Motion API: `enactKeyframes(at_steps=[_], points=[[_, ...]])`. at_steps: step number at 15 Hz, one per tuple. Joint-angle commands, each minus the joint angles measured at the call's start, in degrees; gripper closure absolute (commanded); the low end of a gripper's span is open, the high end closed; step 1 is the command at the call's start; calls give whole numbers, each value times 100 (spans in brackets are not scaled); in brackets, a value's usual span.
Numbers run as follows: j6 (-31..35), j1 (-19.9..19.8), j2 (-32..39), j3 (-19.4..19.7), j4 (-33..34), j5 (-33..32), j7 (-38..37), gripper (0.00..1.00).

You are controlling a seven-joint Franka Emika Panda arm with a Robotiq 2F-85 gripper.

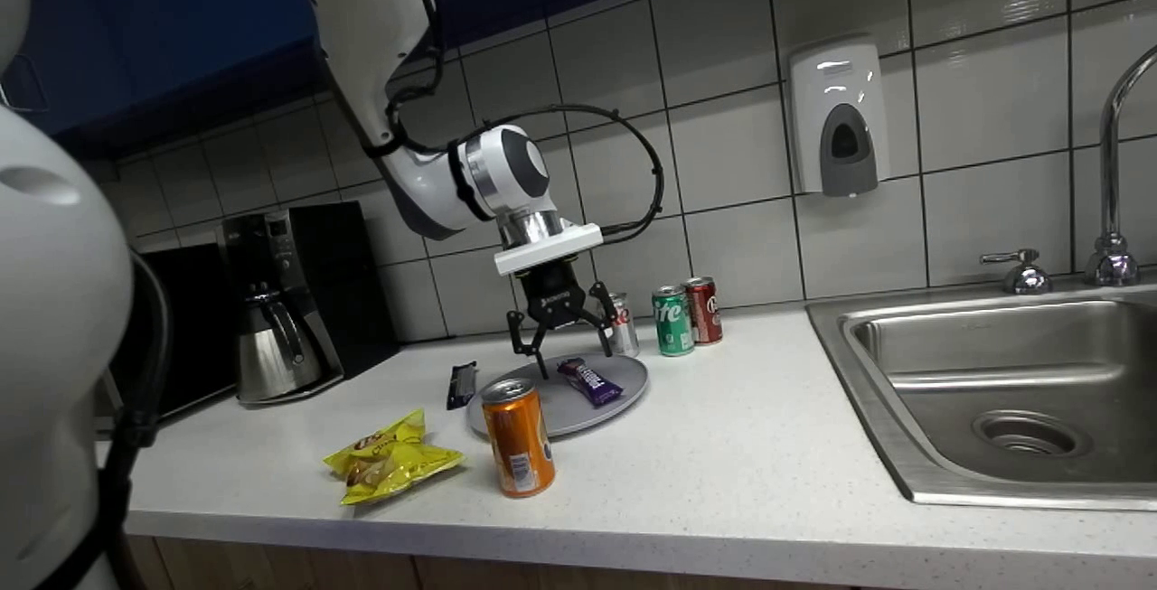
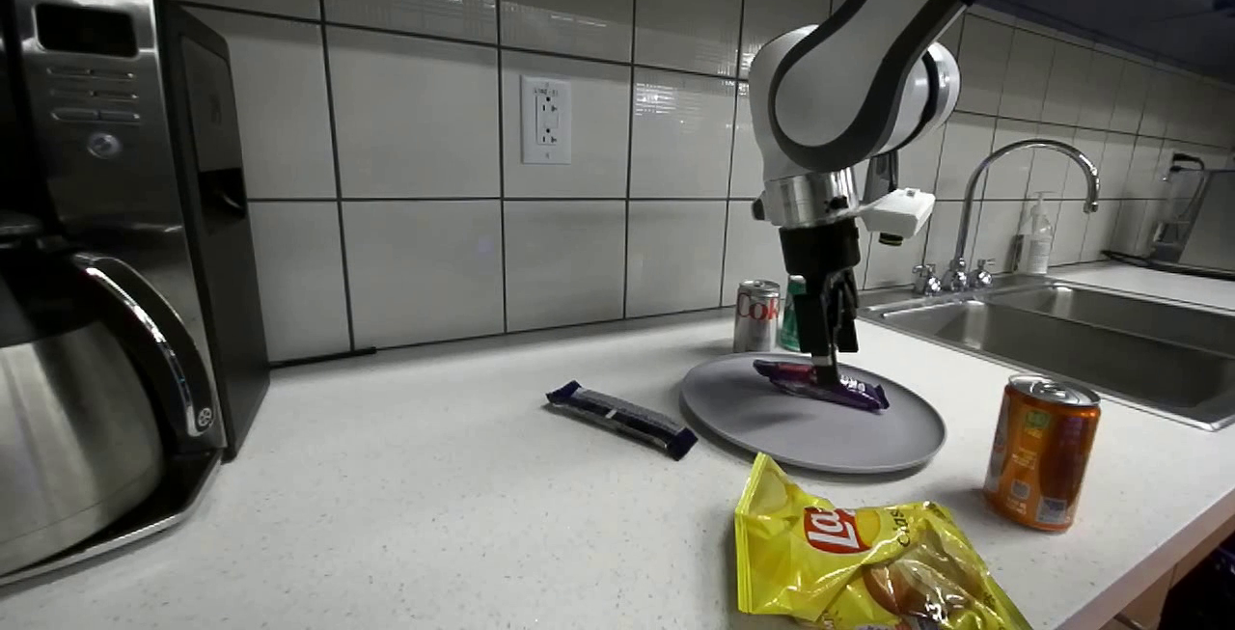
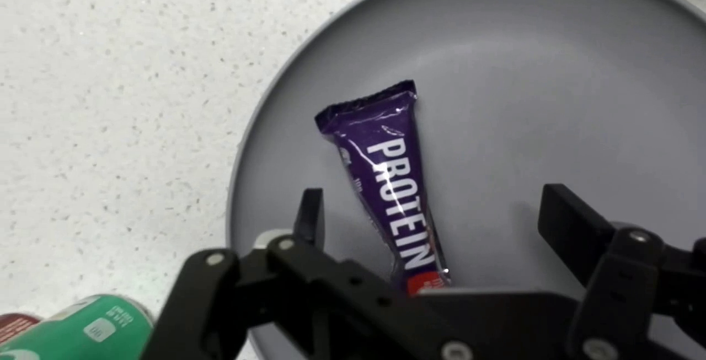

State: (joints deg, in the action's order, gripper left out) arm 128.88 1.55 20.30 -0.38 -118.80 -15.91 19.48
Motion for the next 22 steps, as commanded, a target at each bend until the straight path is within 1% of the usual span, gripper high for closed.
enactKeyframes(at_steps=[1,8,9,10,15,17,18,19,20,21,22], points=[[267,-141,195,-18,185,-143,287,0],[526,-251,358,-35,274,-59,486,0],[538,-250,375,-32,283,-68,478,24],[553,-249,384,-34,285,-74,485,26],[539,-239,441,-44,321,-62,483,67],[525,-234,453,-46,327,-61,482,80],[523,-236,449,-47,323,-58,485,89],[520,-237,437,-49,314,-54,488,95],[514,-234,420,-49,305,-57,487,100],[513,-228,400,-49,292,-68,486,99],[503,-221,373,-49,269,-72,477,96]])
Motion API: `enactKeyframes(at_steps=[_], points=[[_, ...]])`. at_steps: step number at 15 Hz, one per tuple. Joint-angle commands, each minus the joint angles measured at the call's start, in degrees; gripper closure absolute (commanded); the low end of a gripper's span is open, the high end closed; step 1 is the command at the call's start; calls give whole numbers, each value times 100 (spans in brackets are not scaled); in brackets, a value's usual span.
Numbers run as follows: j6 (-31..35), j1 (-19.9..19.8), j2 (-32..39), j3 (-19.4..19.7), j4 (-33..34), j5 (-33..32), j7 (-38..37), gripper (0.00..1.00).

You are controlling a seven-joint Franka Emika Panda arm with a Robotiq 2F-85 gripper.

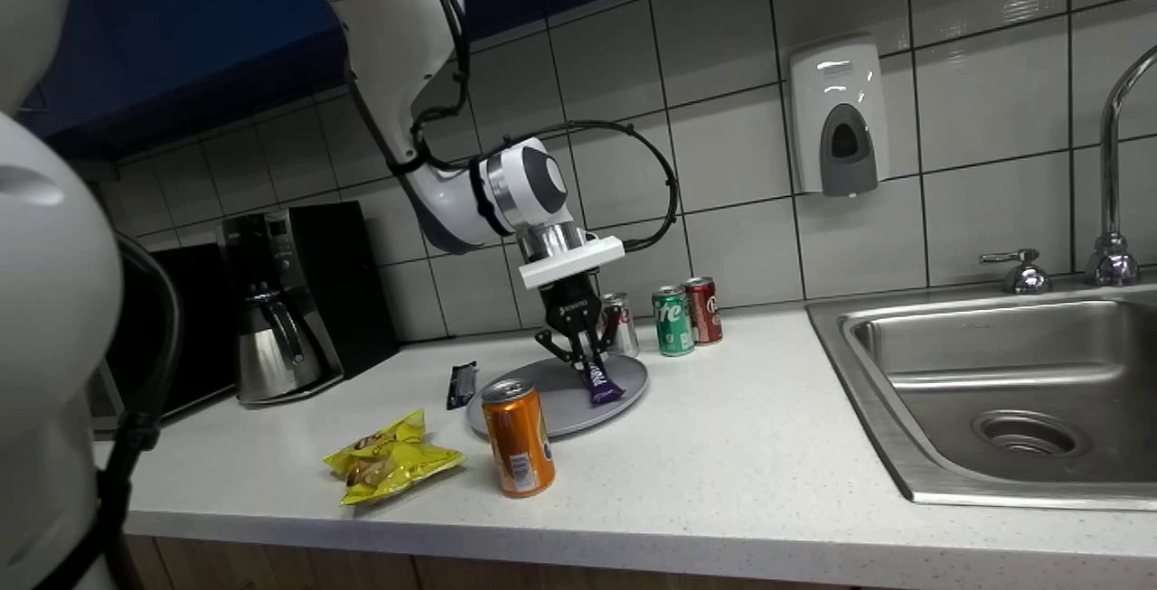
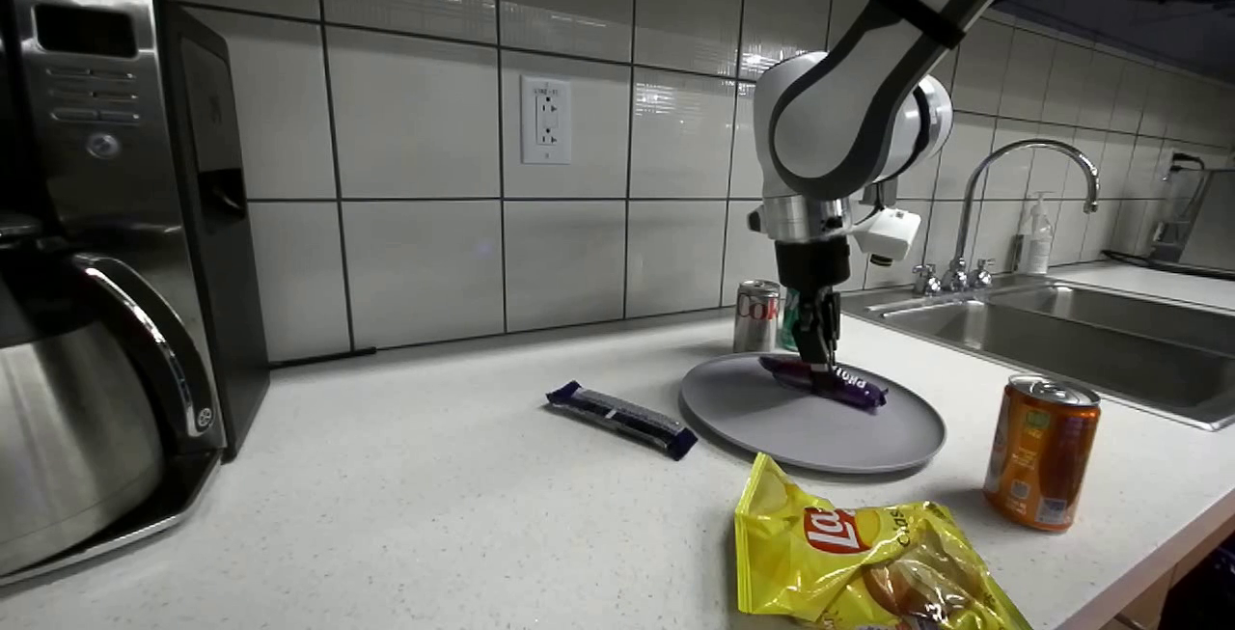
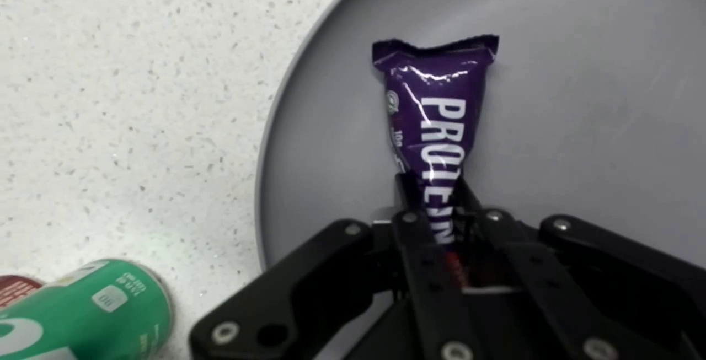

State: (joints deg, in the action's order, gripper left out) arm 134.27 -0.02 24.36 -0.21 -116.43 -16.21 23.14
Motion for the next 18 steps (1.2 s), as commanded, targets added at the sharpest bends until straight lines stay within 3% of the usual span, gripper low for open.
enactKeyframes(at_steps=[1,9,18], points=[[-25,-54,-82,-66,-18,-50,86,96],[-199,48,-126,-185,175,34,-1,96],[-754,260,98,-505,1083,569,-143,96]])
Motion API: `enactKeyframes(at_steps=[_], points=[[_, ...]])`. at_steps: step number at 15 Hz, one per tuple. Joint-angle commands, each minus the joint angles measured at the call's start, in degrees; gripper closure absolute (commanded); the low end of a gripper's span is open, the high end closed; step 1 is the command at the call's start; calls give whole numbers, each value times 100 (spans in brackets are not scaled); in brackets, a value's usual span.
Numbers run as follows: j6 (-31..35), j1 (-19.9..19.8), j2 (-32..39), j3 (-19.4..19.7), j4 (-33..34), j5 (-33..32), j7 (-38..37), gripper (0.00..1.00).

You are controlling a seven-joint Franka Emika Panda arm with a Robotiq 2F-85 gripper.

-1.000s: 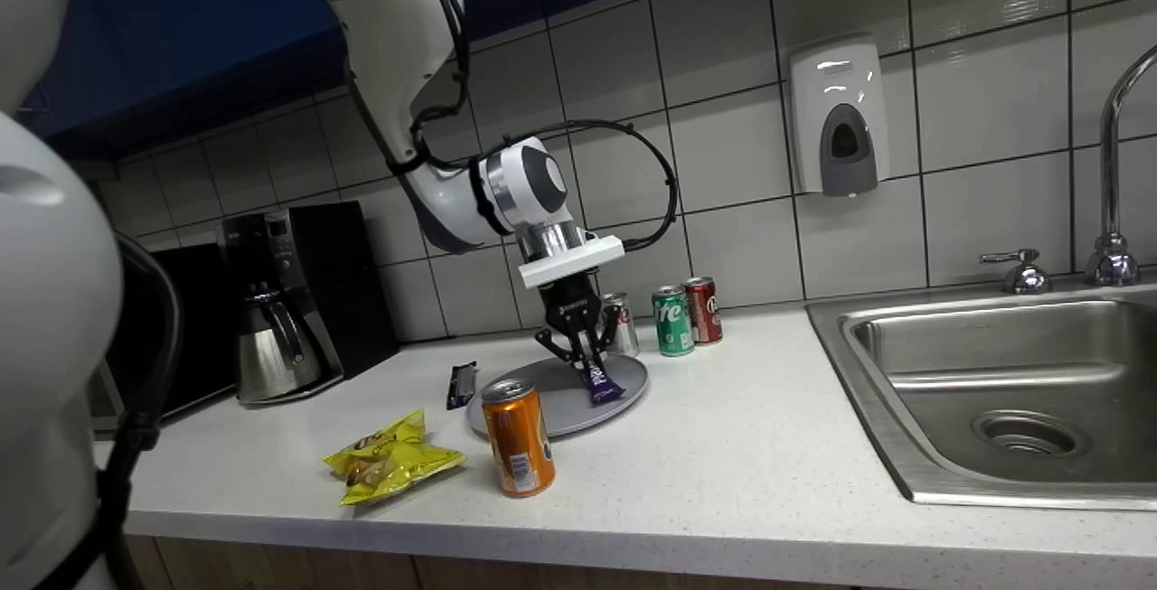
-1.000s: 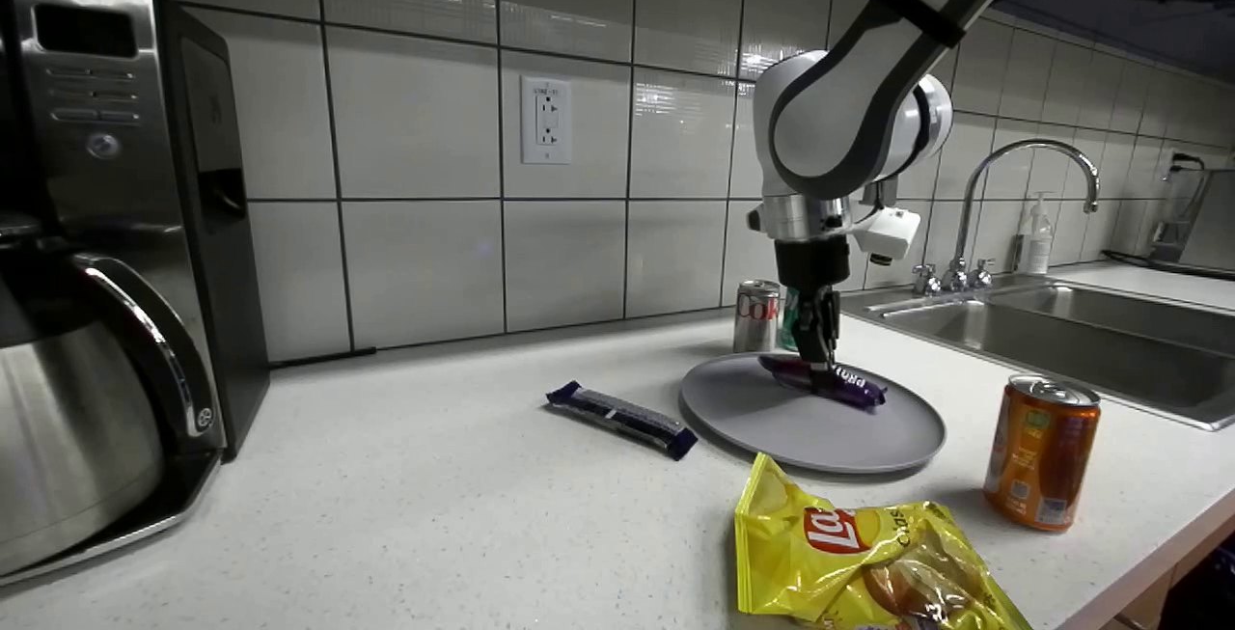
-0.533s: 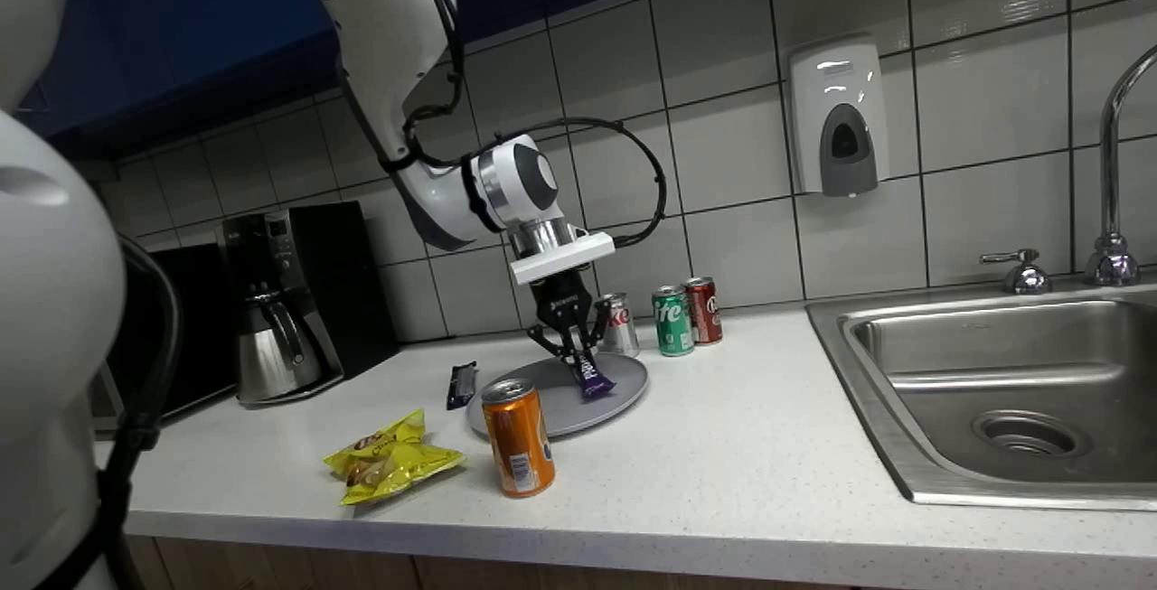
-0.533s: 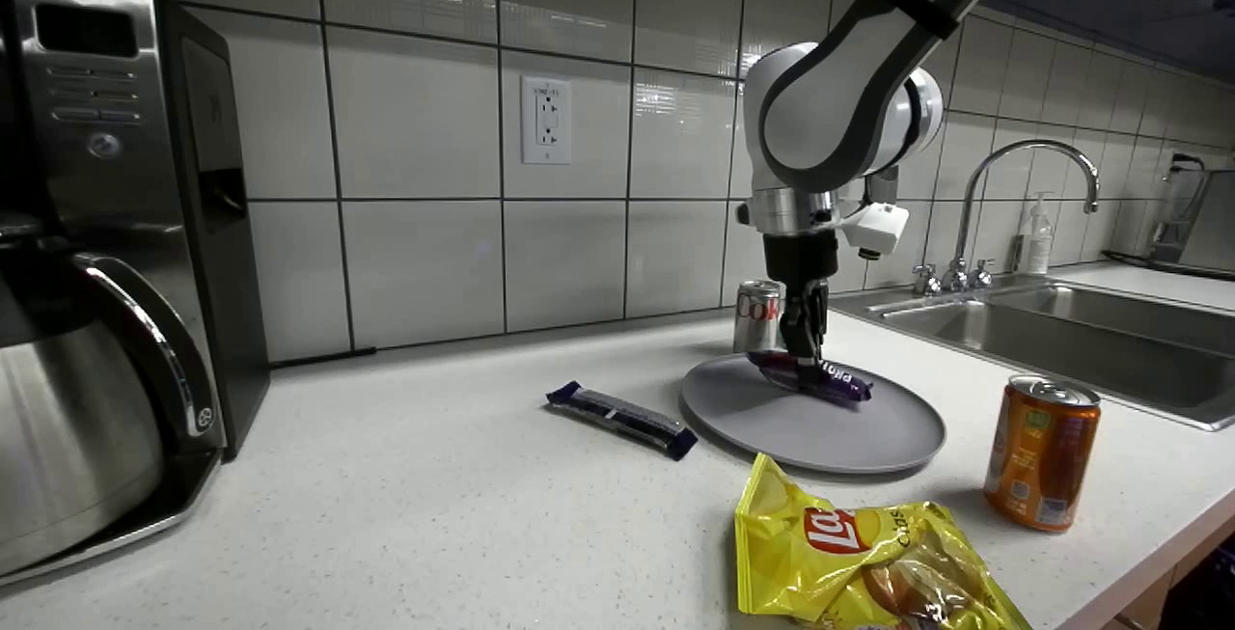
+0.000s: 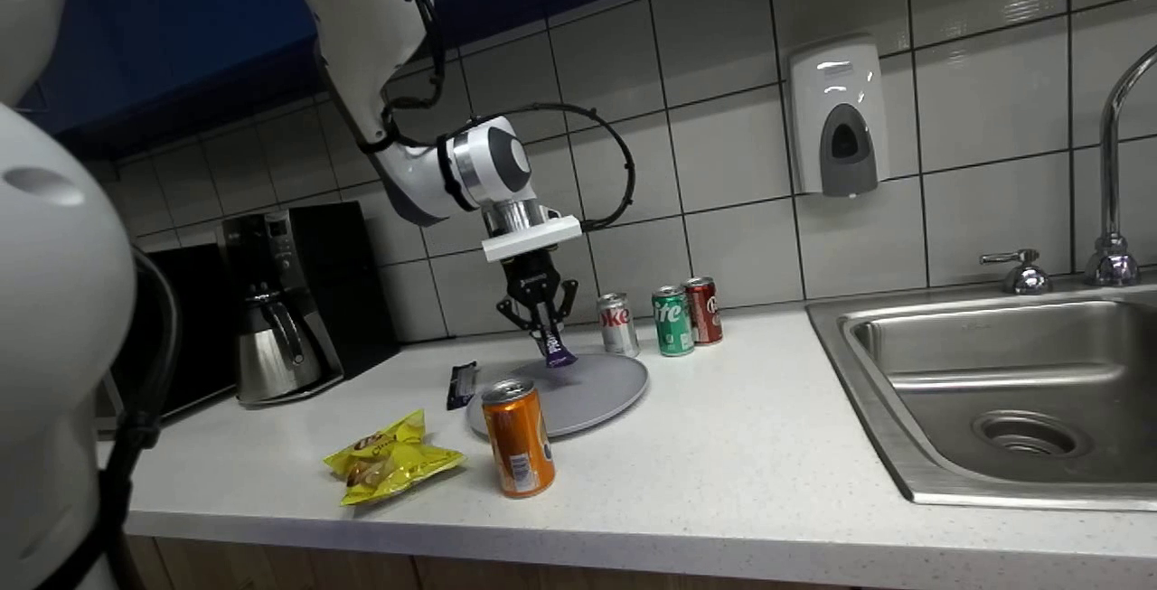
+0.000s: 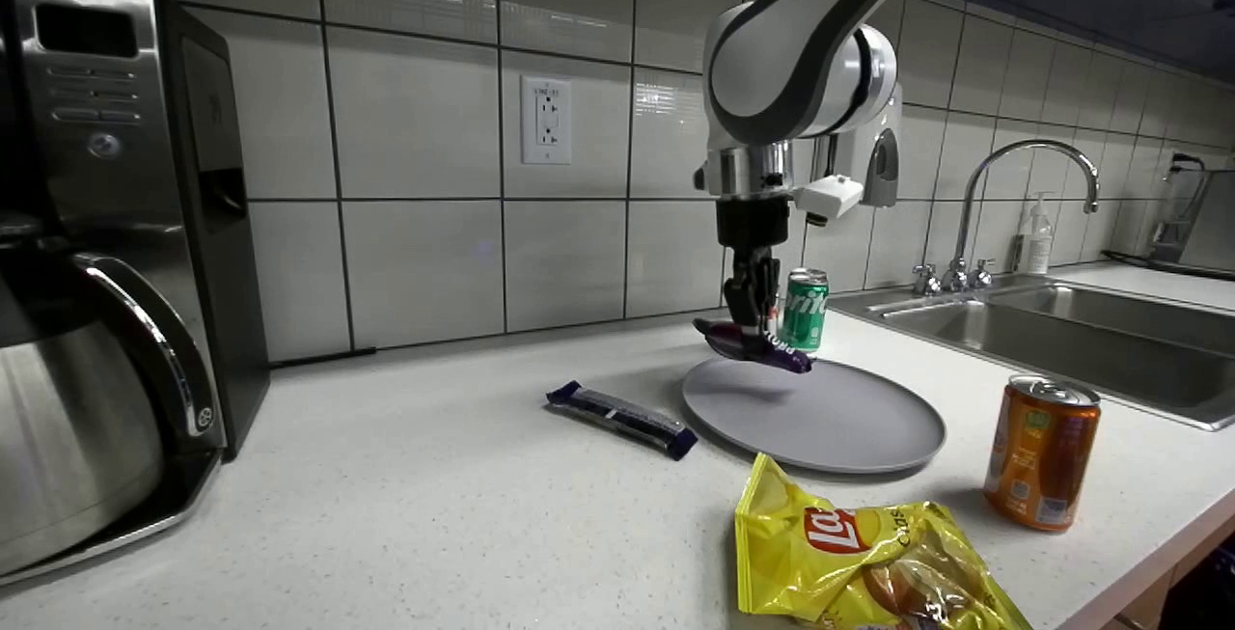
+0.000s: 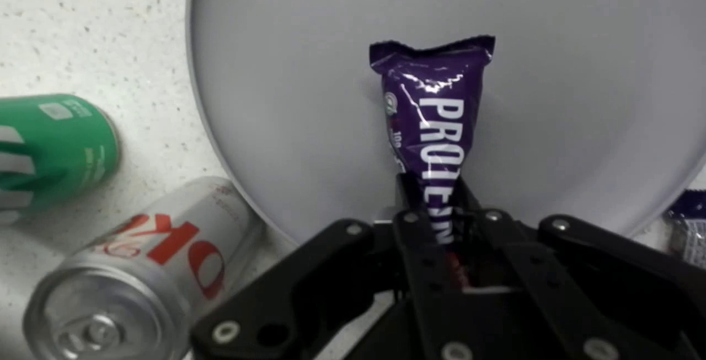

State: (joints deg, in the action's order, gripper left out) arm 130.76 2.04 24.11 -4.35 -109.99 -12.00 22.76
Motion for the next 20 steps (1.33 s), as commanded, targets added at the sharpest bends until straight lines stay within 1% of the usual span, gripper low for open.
enactKeyframes(at_steps=[1,4,8,14,17,20], points=[[-480,85,188,-110,565,198,-136,96],[-710,176,401,-149,953,374,-274,96],[-1000,390,841,-97,1589,432,-869,96],[-1686,696,1572,-74,2687,463,-1692,96],[-1974,807,1847,-81,3112,516,-1953,96],[-2114,875,2060,-77,3424,575,-2129,96]])
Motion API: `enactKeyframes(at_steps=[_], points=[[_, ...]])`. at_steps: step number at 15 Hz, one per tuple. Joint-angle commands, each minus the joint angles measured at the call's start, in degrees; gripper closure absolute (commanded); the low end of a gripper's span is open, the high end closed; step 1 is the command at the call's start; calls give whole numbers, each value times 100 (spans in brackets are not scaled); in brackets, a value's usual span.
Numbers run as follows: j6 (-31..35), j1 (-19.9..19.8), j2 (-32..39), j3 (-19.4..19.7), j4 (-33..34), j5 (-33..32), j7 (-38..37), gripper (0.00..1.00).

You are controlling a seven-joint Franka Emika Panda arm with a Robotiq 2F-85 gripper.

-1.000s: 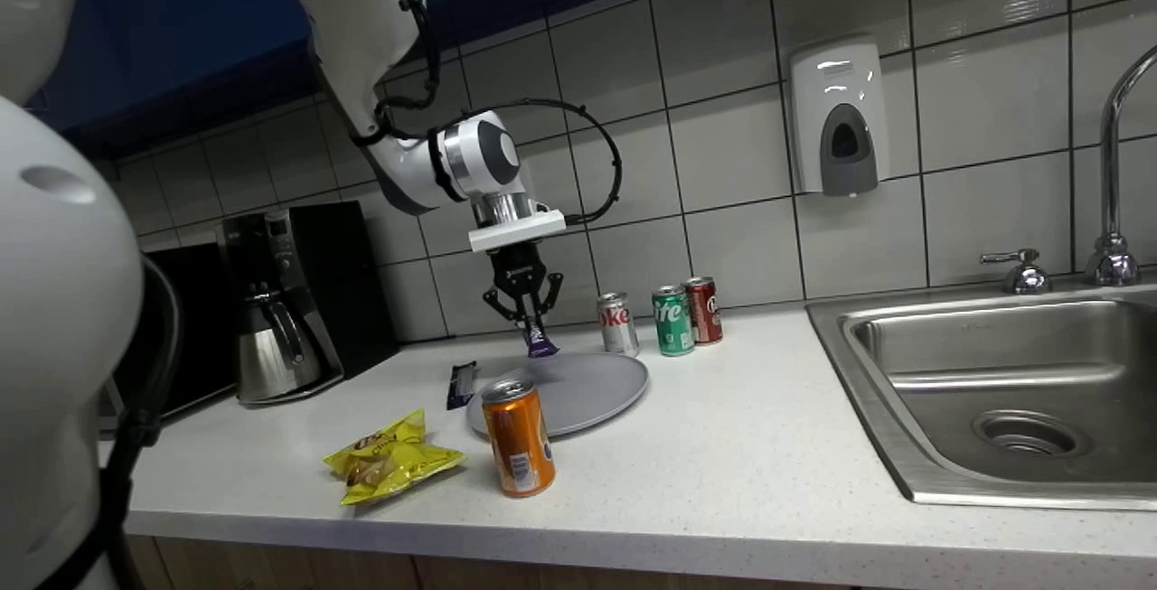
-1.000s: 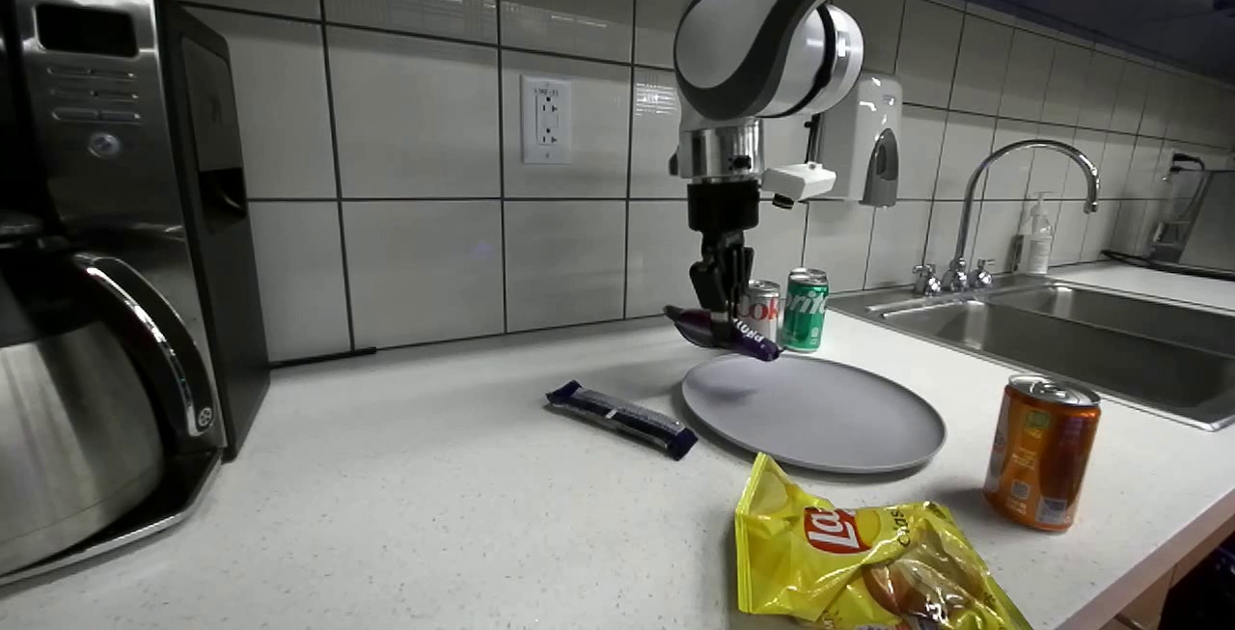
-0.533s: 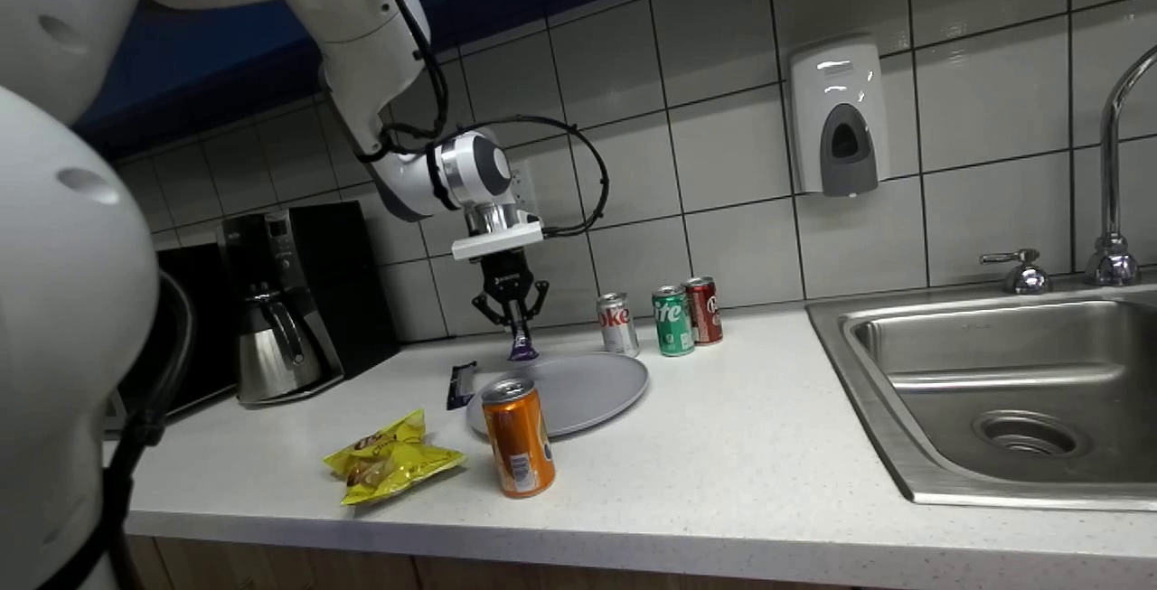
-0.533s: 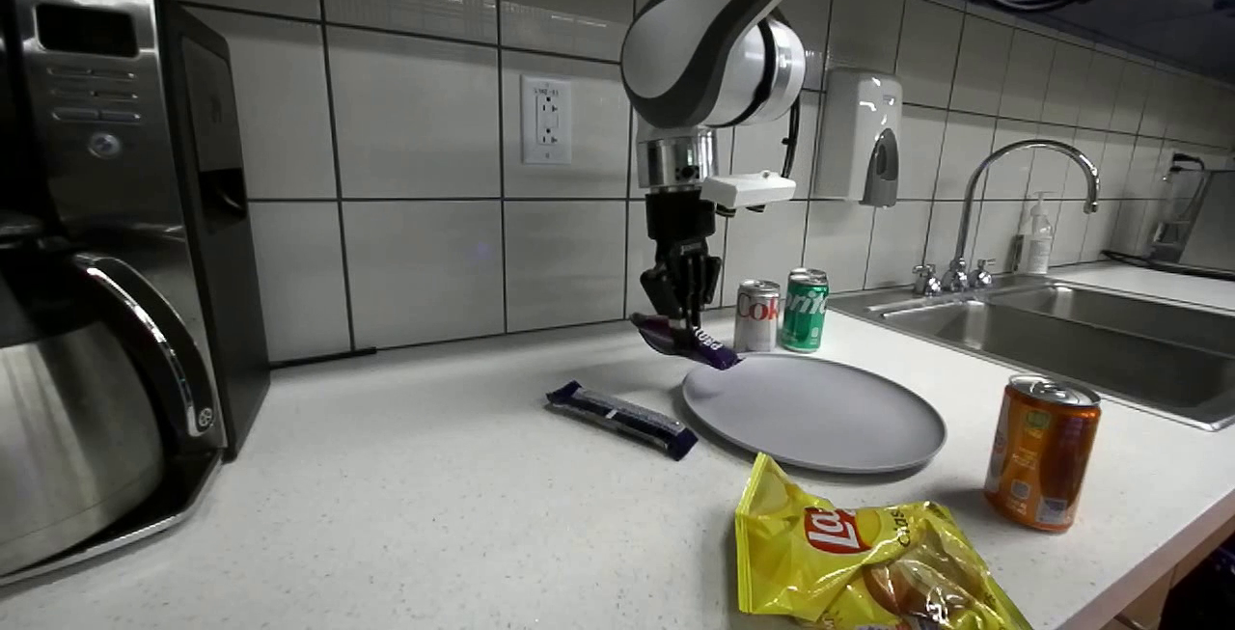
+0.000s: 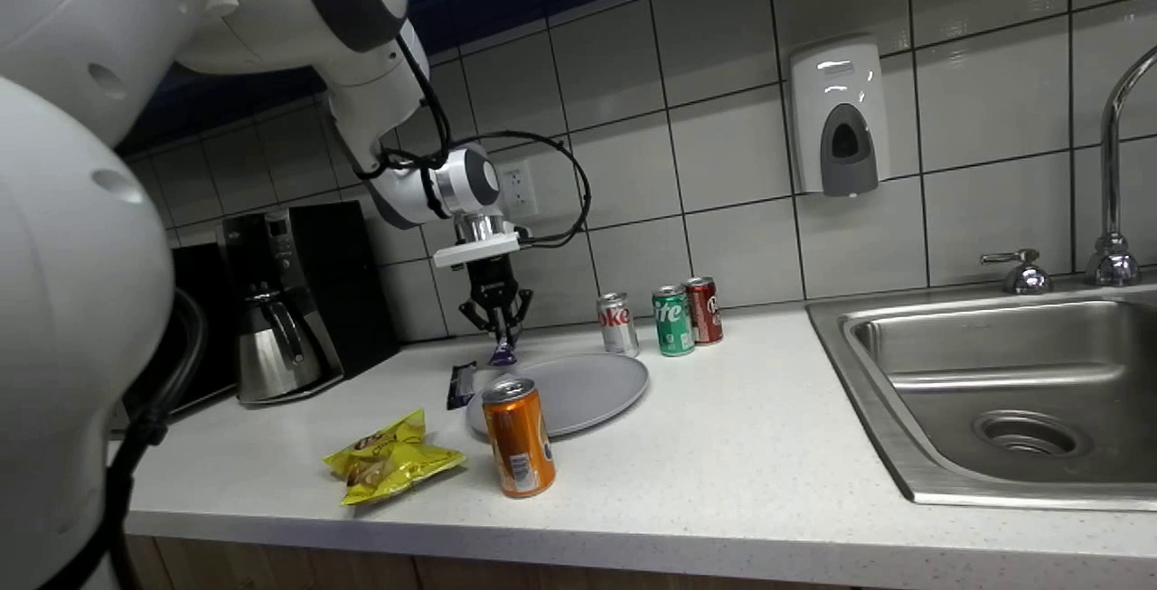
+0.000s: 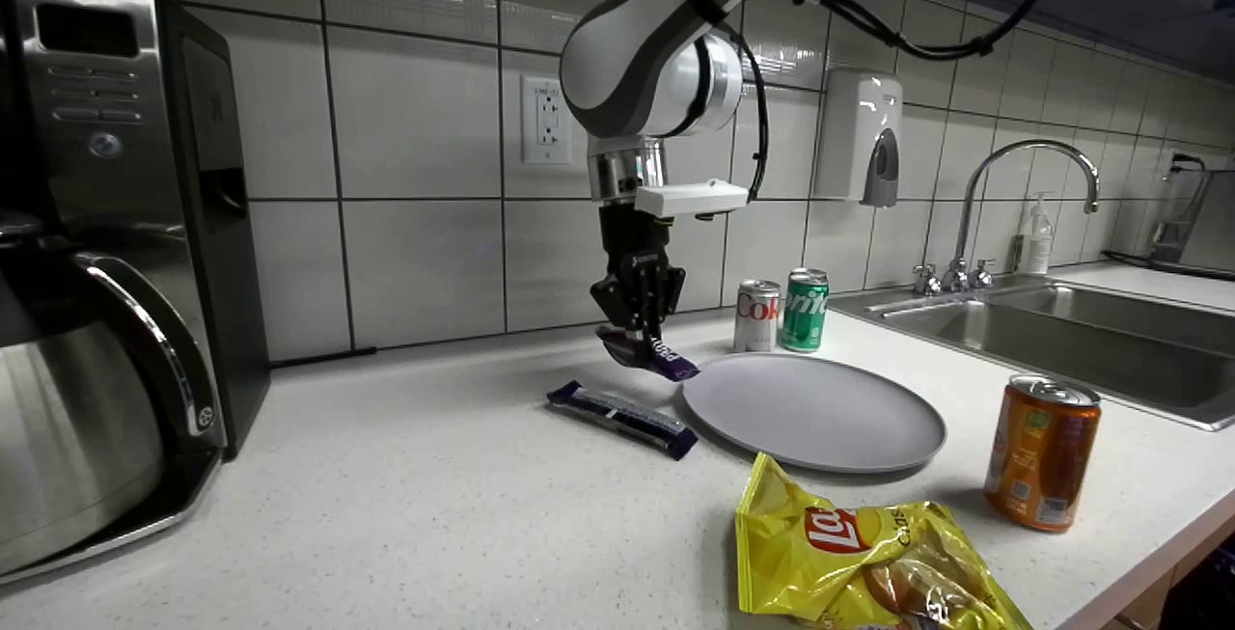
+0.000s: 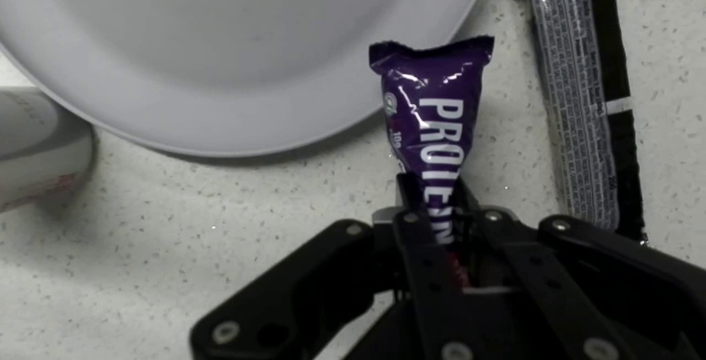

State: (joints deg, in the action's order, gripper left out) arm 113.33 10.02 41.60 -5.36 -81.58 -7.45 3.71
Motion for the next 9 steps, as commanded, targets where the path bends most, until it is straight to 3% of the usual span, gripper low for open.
enactKeyframes(at_steps=[1,7,8,9], points=[[-350,89,356,26,628,136,-265,96],[-321,122,588,38,913,170,-364,96],[-329,129,612,36,946,162,-351,89],[-324,141,623,34,961,142,-323,60]])
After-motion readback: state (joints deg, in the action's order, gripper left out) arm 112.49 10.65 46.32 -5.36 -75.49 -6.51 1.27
